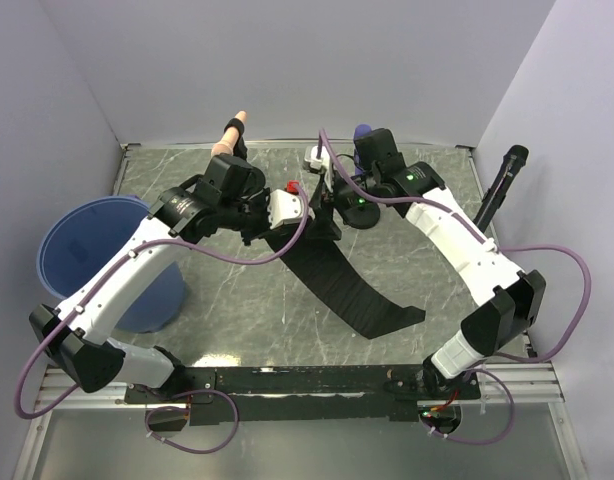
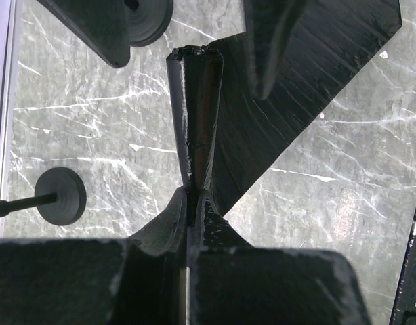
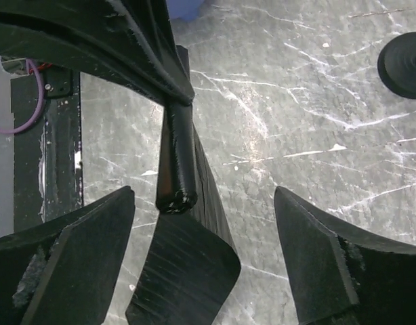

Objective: Put the trash bags into the trash bin
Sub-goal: Tear the trash bag at the center of the board.

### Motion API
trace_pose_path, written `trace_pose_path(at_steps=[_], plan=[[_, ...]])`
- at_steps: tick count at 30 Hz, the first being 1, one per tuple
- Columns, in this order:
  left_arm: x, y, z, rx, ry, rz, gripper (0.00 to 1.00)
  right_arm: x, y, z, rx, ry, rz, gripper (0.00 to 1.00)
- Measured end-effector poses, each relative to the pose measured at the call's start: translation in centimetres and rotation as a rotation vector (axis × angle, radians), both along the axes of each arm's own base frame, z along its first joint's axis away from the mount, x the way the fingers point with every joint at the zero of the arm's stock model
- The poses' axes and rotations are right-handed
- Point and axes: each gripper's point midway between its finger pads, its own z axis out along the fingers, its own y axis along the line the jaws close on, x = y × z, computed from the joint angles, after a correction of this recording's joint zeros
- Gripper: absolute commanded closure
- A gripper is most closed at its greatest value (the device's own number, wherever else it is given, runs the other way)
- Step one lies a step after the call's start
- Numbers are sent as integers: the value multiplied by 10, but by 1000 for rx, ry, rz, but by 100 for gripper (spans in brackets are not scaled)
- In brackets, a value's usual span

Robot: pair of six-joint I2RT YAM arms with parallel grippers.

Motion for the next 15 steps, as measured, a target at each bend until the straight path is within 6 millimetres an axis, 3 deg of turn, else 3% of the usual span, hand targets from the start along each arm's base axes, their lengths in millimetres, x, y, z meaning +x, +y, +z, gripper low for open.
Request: trace_pose_path(at_steps=[3, 9, 11, 15], plan=[[0, 0, 0, 0, -1, -1, 99, 1, 3, 0, 4, 4, 10, 27], [-1, -1, 0, -3, 1, -3, 99, -3, 15, 6, 33, 16, 56, 65], [0, -1, 1, -3, 1, 0, 99, -5, 17, 5, 36, 36, 68, 68], [0, -1, 1, -6, 2, 3, 99, -7, 20, 3, 37, 63, 83, 60]])
